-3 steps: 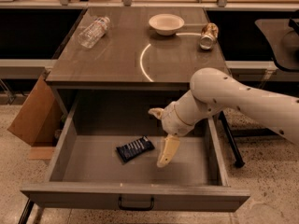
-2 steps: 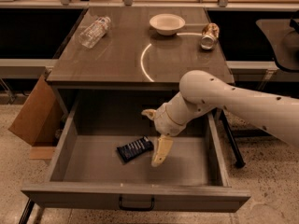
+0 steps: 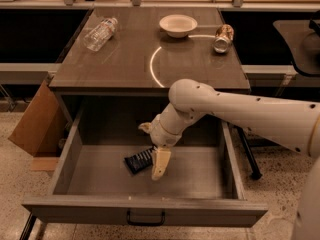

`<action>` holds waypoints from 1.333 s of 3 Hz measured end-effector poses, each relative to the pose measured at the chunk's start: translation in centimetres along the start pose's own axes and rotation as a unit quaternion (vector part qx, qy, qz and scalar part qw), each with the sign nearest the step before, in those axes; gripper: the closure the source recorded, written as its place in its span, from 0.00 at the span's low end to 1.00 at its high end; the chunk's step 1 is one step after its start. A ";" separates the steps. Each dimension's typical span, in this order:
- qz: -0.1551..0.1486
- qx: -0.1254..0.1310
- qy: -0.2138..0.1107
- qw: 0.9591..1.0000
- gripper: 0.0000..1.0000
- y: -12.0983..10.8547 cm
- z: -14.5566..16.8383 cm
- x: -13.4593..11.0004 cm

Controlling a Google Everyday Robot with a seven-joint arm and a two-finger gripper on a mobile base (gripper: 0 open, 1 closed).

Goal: Pick rxbar blueberry from top drawer and place on counter

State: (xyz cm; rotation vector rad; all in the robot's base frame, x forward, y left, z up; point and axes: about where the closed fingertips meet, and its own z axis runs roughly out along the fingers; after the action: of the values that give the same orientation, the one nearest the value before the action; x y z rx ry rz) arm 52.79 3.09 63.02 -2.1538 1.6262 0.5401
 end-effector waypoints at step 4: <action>0.005 -0.049 0.016 0.999 0.18 -0.3 3.8 1.0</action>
Offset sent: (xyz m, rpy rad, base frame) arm 0.0087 0.0171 -0.0339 -0.0534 0.0644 0.0352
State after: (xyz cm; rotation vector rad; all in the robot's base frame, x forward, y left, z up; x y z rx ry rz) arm 53.10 4.37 59.26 -2.2360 1.6613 0.6031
